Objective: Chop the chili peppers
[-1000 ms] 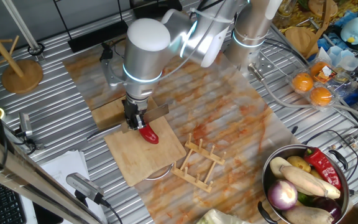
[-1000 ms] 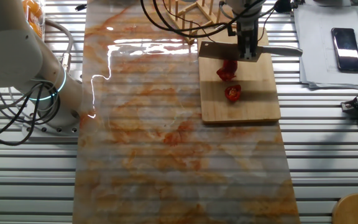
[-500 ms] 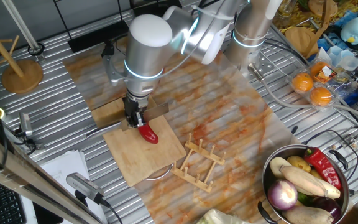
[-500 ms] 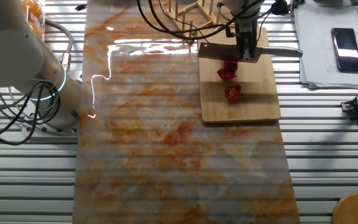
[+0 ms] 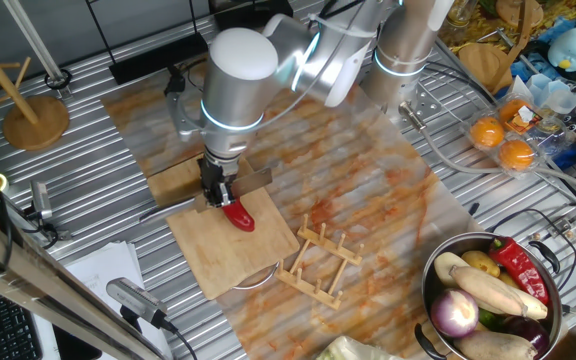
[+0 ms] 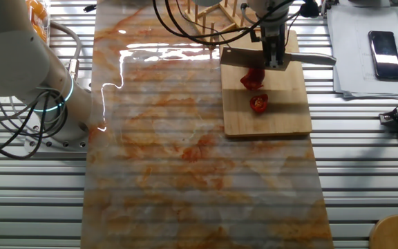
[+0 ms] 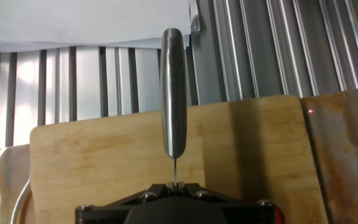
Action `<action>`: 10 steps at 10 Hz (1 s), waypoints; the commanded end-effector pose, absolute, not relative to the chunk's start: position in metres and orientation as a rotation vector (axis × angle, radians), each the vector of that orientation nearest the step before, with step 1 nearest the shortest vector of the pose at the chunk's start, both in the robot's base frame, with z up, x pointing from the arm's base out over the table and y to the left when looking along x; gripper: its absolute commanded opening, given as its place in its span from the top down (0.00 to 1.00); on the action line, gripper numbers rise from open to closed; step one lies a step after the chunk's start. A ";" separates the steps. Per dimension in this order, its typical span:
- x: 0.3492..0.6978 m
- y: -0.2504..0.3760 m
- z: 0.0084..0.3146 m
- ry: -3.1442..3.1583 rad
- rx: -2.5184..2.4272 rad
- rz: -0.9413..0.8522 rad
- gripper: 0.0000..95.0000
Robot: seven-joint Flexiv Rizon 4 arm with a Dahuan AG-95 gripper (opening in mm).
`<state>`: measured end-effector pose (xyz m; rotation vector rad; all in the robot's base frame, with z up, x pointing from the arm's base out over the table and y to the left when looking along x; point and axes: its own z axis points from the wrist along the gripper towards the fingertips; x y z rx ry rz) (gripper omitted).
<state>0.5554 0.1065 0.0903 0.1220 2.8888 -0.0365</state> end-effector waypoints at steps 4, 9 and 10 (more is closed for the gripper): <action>0.551 0.108 0.070 2.911 0.105 -0.025 1.00; 0.552 0.107 0.048 2.891 0.101 -0.027 1.00; 0.552 0.107 0.045 2.895 0.094 -0.030 1.00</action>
